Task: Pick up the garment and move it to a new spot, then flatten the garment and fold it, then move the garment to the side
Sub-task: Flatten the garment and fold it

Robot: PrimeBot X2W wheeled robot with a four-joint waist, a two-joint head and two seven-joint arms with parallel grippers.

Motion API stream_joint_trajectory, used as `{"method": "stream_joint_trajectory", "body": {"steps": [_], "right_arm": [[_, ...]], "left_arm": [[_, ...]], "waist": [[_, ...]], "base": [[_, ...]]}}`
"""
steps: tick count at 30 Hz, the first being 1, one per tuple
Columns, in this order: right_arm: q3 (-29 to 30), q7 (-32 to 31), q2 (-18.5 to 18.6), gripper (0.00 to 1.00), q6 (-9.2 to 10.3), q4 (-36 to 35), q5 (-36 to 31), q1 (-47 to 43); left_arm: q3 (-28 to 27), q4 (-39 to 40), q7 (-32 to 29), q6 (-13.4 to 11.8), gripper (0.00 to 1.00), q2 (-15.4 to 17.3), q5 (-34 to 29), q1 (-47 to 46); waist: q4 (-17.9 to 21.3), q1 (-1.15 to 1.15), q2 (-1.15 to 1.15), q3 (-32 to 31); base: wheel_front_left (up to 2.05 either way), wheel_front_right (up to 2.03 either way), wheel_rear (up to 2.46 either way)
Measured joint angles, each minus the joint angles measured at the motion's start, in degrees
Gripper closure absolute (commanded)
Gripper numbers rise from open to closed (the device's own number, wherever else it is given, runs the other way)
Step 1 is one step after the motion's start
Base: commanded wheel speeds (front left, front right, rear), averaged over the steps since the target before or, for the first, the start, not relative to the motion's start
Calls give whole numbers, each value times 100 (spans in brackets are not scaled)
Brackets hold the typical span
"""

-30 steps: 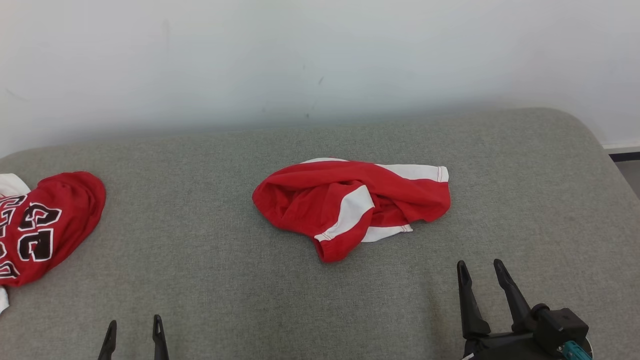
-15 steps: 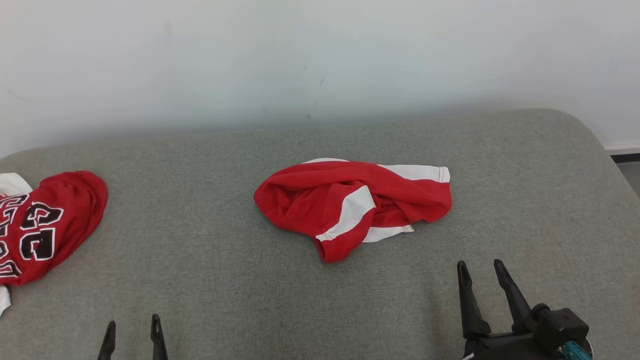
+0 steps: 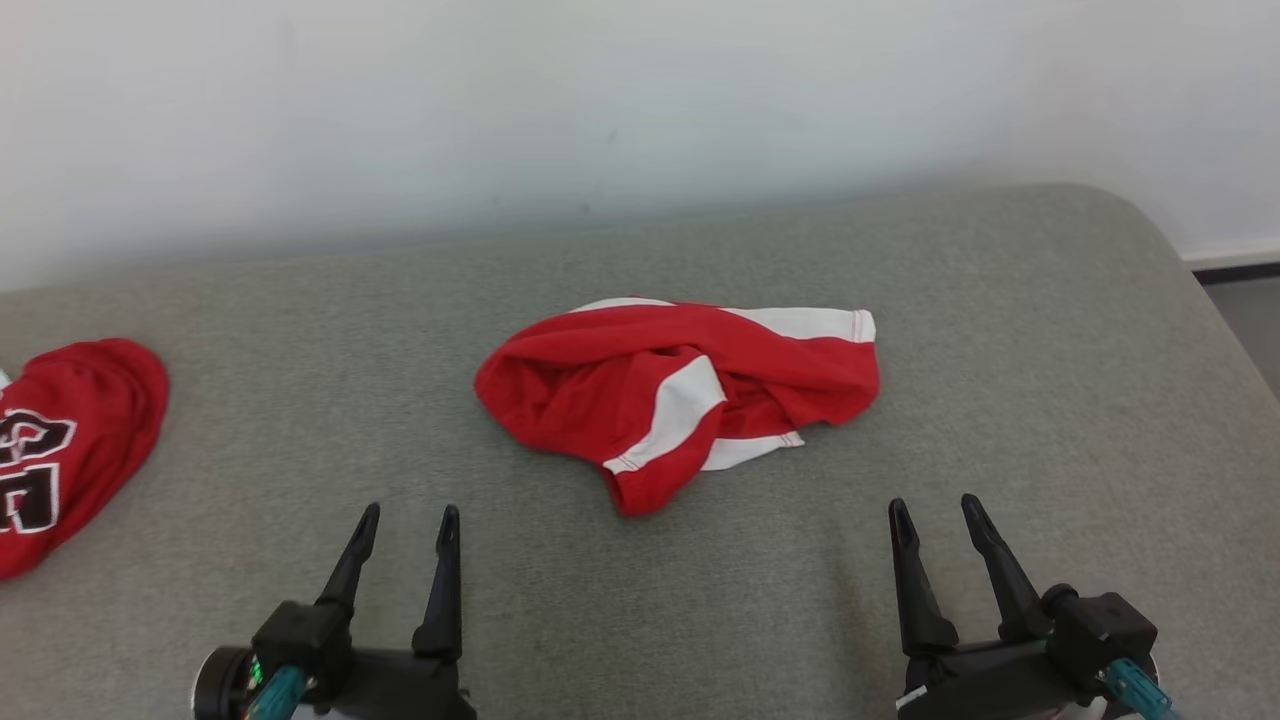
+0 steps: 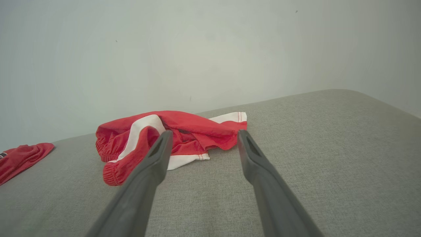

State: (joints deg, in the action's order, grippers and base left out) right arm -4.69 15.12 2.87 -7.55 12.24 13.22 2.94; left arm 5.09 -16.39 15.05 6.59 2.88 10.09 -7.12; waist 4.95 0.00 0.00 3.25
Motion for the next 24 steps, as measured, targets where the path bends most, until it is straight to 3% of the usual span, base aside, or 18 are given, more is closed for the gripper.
{"method": "stream_joint_trajectory", "body": {"steps": [9, 24], "right_arm": [[-56, 0, 1, 0, 0, -21, 183, 220], [-81, 1, 2, 0, 0, -54, 506, 414]], "left_arm": [[438, -755, 0, 79, 0, -4, 75, -867], [1053, -1586, 0, 83, 0, 123, 481, -1410]], "waist": [[519, -1, 0, 333], [1381, -1, 0, 918]], "base": [[0, 0, 0], [0, 0, 0]]}}
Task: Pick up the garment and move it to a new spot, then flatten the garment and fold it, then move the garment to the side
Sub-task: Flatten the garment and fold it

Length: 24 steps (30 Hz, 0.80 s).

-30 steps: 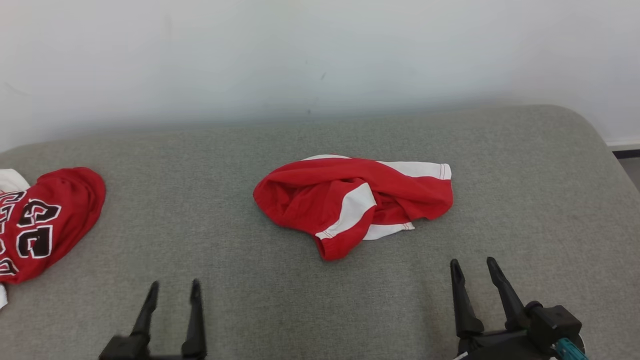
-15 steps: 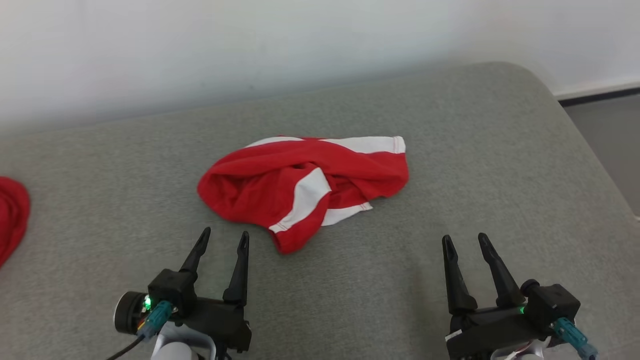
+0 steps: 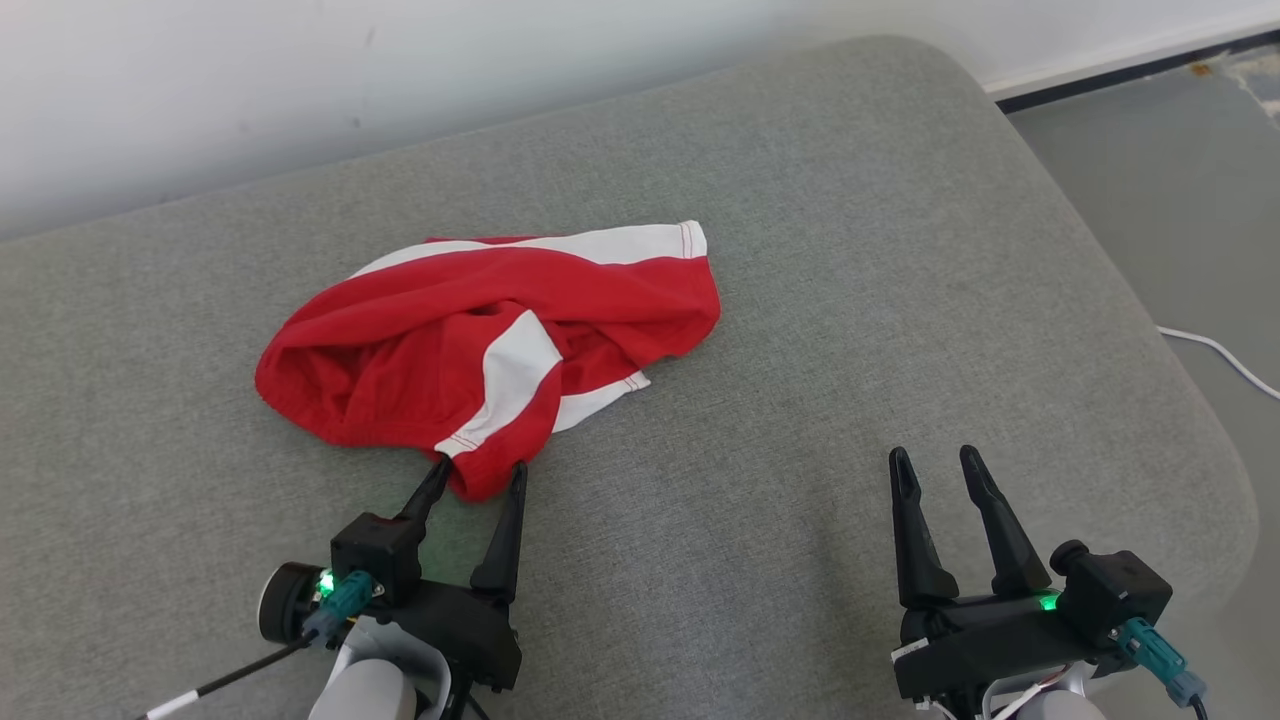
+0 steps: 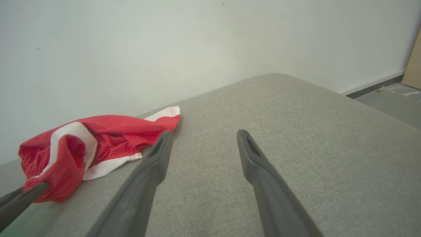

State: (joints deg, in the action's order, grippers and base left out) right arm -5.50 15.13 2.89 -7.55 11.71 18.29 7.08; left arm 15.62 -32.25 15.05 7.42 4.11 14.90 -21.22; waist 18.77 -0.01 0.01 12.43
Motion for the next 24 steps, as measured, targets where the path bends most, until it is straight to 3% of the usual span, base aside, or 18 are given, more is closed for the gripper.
{"method": "stream_joint_trajectory", "body": {"steps": [2, 3, 4, 5, 6, 14, 24], "right_arm": [[13, -1, 0, 0, 0, 2, 3, 4], [21, -1, 0, 0, 0, 1, 7, 12], [26, -1, 0, 0, 0, 1, 14, 22], [37, -1, 0, 0, 0, 0, 19, 28], [47, -1, 0, 0, 1, -2, 19, 29], [120, 0, -1, 0, 0, -13, -10, -32], [256, 0, -2, 0, 1, -1, -147, -239]], "left_arm": [[-3, -21, 0, 0, 0, 2, 75, -69], [0, -42, 0, 1, 5, 2, 114, -98], [3, -66, 0, 0, 55, 4, 119, -122], [-2, -91, 0, 1, 74, 3, 136, -137], [-8, -91, 0, 1, 100, 3, 142, -141], [-101, 379, 0, 8, 100, 77, 164, -80], [291, 1191, 0, 8, 100, 787, 134, 899]], "waist": [[61, 0, 0, 45], [83, 0, 0, 62], [100, 0, 0, 75], [111, 0, 0, 83], [110, 0, 0, 84], [-83, 1, 0, -1], [-707, 1, 0, -203]], "base": [[0, 0, 0], [0, 0, 0], [0, 0, 0], [0, 0, 0], [0, 0, 0], [0, 0, 0], [0, 0, 0]]}}
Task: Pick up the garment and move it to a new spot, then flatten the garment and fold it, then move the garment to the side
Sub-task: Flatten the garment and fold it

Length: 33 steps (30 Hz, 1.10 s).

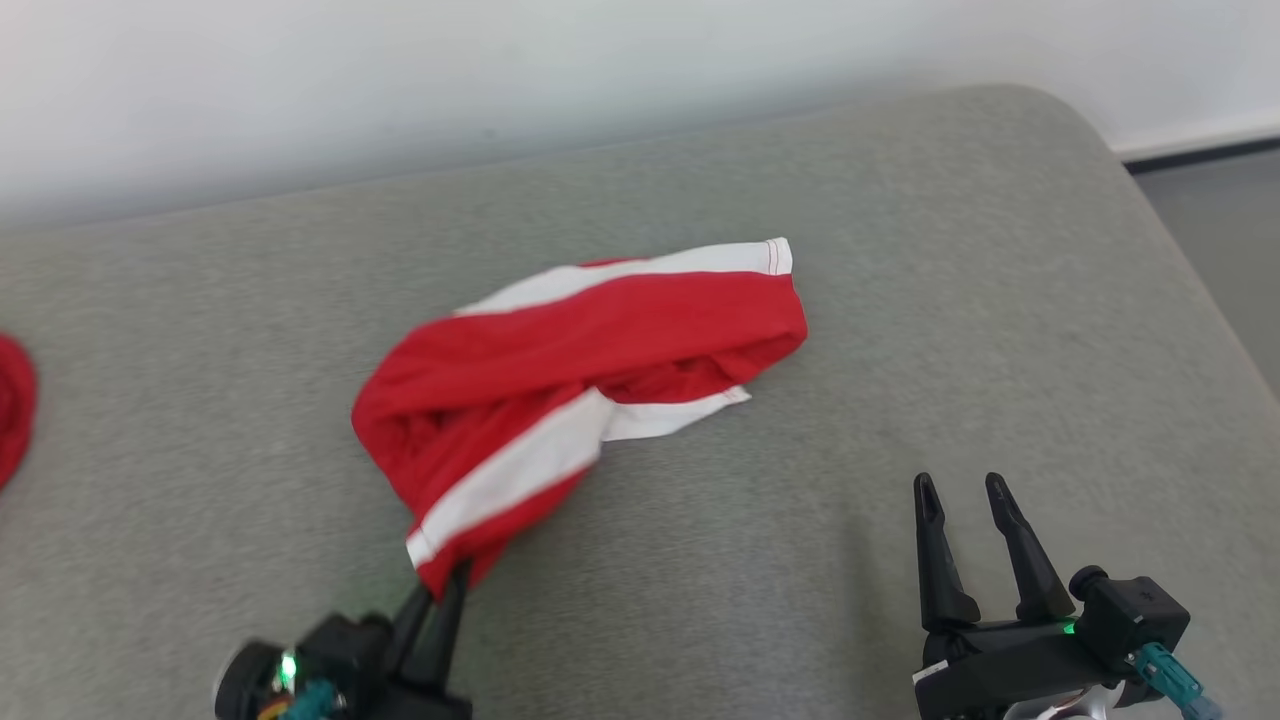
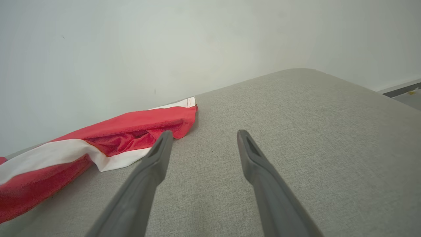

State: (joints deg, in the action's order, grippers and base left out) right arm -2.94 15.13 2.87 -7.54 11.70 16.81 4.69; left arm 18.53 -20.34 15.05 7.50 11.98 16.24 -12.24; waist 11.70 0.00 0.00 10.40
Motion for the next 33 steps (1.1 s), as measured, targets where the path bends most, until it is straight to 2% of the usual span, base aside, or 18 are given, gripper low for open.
{"method": "stream_joint_trajectory", "body": {"steps": [5, 12, 13, 14, 15, 24, 33], "right_arm": [[22, 0, 0, 0, 0, 5, -74, -15], [23, -1, -1, 0, -1, 55, -179, -126], [22, -1, -1, 0, -1, 71, -183, -142], [32, 0, 1, 0, -1, 76, -198, -145], [43, -1, 2, 0, 0, 73, -230, -145], [11, -1, -1, 0, -1, 237, -366, -170], [76, 0, 0, 0, -1, 1000, -831, 263]], "left_arm": [[388, 80, 0, 1, 100, 111, 101, 584], [552, -376, 0, 1, 100, -99, 158, 783], [498, -360, 0, 1, 66, -136, 183, 790], [442, -313, 0, 1, 9, -179, 213, 792], [397, -261, 0, 1, 0, -224, 245, 798], [-1, 159, 0, 1, 0, -416, 352, 1199], [-63, 355, 0, 1, 0, -567, 492, 1235]], "waist": [[-420, 0, 0, -128], [-722, 0, 0, -303], [-753, 0, 0, -331], [-787, 0, 0, -358], [-821, 0, 0, -382], [-1162, 0, 0, -549], [-1453, 0, 0, -534]], "base": [[0, 0, 0], [0, 0, 0], [0, 0, 0], [0, 0, 0], [0, 0, 0], [0, 0, 0], [0, 0, 0]]}}
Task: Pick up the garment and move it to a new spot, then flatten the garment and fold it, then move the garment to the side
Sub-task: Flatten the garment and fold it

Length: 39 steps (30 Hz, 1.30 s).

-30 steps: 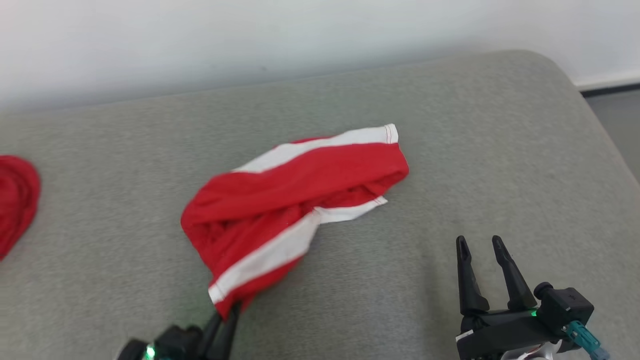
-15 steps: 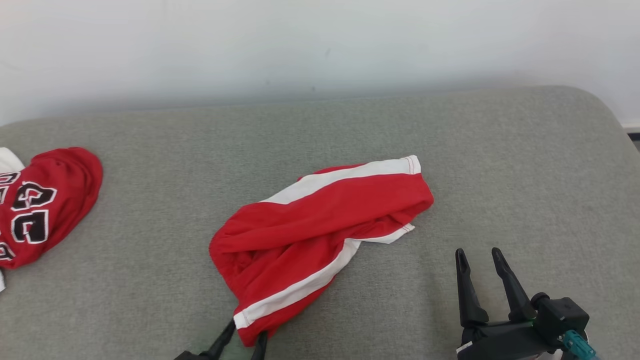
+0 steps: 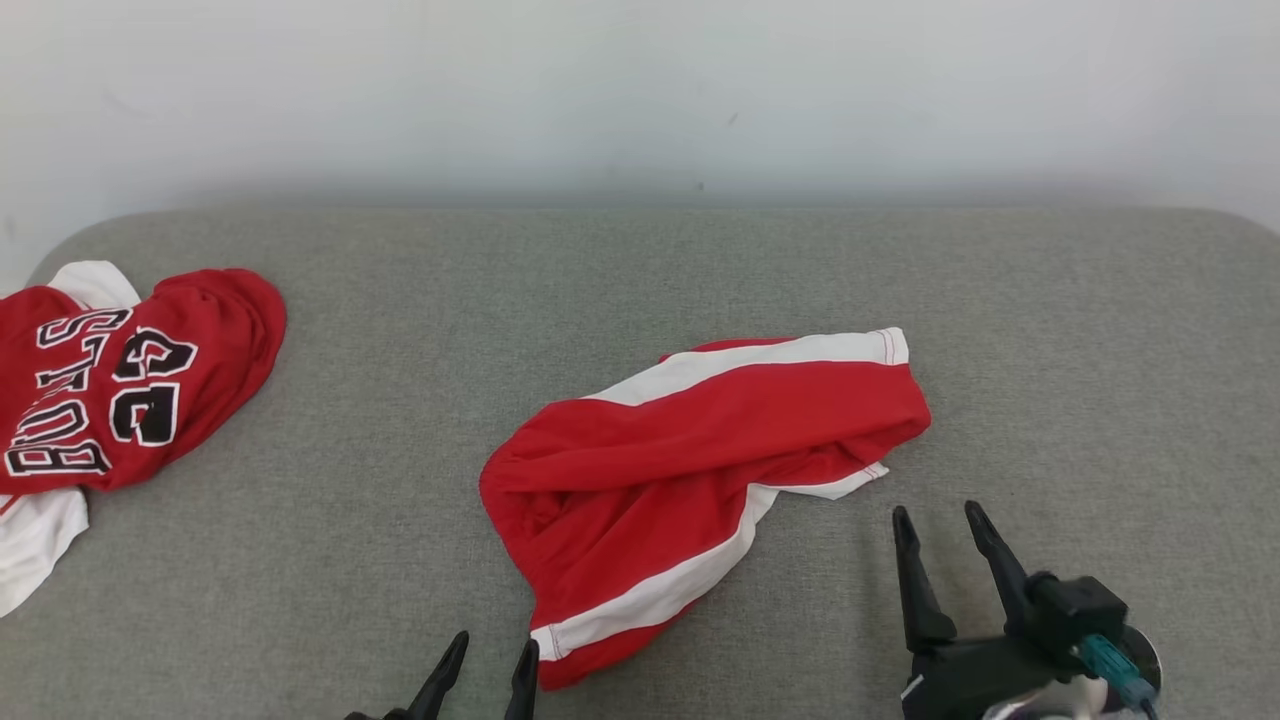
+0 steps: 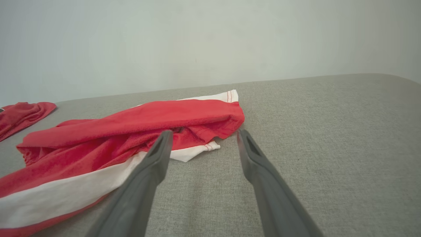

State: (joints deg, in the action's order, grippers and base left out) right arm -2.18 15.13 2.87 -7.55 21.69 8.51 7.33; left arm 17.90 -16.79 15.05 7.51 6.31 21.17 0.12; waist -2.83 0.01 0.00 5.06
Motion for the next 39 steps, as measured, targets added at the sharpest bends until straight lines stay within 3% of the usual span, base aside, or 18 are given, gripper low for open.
{"method": "stream_joint_trajectory", "body": {"steps": [8, 20, 39], "right_arm": [[-144, 0, 177, 0, 0, 853, -265, 700], [-326, 0, 448, 0, 0, 2162, -293, 1858], [-569, 1, 482, 0, 0, 2382, -200, 1855]], "left_arm": [[382, -434, 0, 0, 0, -41, 313, -322], [636, -480, 0, 0, 0, -76, 601, -761], [1220, -289, 0, -1, 0, -153, 1327, -586]], "waist": [[-44, 0, 0, 178], [-144, -2, 0, 708], [-298, -1, 0, 734]], "base": [[0, 0, 0], [0, 0, 0], [0, 0, 0]]}}
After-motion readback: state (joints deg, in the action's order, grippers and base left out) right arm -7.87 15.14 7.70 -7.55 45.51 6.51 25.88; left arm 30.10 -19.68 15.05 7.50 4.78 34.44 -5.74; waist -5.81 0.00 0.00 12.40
